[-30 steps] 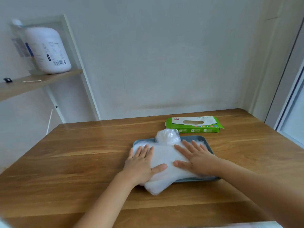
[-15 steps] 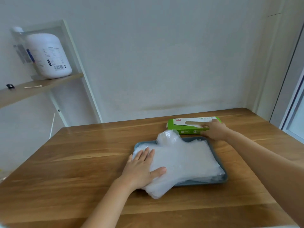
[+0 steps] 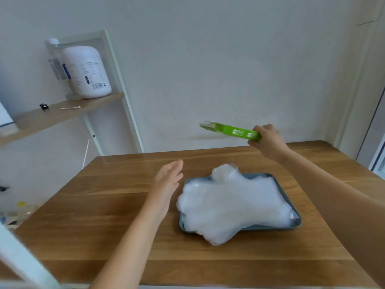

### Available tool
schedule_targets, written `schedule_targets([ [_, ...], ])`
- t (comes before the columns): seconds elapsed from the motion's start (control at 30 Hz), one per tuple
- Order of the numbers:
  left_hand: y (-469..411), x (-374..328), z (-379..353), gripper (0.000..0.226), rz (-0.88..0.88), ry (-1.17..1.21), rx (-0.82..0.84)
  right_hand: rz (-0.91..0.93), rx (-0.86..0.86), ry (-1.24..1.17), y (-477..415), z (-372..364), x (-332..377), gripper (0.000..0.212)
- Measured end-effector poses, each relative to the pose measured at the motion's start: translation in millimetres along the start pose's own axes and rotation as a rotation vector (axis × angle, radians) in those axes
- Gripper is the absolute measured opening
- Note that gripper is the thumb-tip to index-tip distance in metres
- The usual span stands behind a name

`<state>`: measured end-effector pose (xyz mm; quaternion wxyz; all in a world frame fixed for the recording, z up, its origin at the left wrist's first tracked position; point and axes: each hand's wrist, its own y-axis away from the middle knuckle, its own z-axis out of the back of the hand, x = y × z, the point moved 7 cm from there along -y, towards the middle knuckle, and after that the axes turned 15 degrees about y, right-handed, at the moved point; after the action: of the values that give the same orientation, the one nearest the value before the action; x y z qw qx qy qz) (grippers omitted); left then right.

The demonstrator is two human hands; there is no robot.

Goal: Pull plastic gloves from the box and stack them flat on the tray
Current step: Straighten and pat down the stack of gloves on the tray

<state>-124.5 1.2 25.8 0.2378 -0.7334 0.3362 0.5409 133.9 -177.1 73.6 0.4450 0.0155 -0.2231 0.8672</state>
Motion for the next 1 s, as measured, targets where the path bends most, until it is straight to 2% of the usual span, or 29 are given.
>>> schedule_targets([
  [0.07,0,-7,4,0.071,0.184,0.274,0.013,0.151,-0.126,0.057,10,22,41,0.028],
  [0.13,6,-21,6,0.080,0.246,0.405,0.039,0.332,-0.304,0.112,32,45,84,0.026],
  [0.23,16,-42,21,0.077,0.201,0.367,0.074,0.592,-0.564,0.127,73,69,133,0.020],
  [0.3,24,-54,39,0.071,0.174,0.260,0.095,0.726,-0.626,0.160,93,72,153,0.016],
  [0.37,37,-66,59,0.070,0.139,0.073,0.203,0.827,-0.647,0.176,116,66,173,0.019],
  [0.47,67,-74,80,0.078,0.113,-0.192,0.328,0.982,-0.604,0.097,154,52,211,0.038],
  [0.53,85,-77,95,0.078,0.095,-0.313,0.307,1.043,-0.531,-0.016,177,45,236,0.052],
  [0.63,105,-74,123,0.054,0.104,-0.427,0.218,0.961,-0.286,-0.270,186,40,253,0.087],
  [0.67,116,-68,138,0.050,0.137,-0.438,0.193,0.913,-0.167,-0.361,192,33,258,0.088],
  [0.73,136,-49,163,0.042,0.207,-0.439,0.165,0.889,0.049,-0.456,208,18,267,0.075],
  [0.8,157,-30,189,0.035,0.231,-0.407,0.128,1.003,0.114,-0.364,233,3,284,0.054],
  [0.9,182,-4,227,0.042,0.227,-0.392,0.075,1.067,-0.033,-0.157,260,-12,305,0.022],
  [1.0,203,25,269,0.041,0.245,-0.449,0.010,1.020,-0.166,-0.165,264,-22,320,0.021],
])
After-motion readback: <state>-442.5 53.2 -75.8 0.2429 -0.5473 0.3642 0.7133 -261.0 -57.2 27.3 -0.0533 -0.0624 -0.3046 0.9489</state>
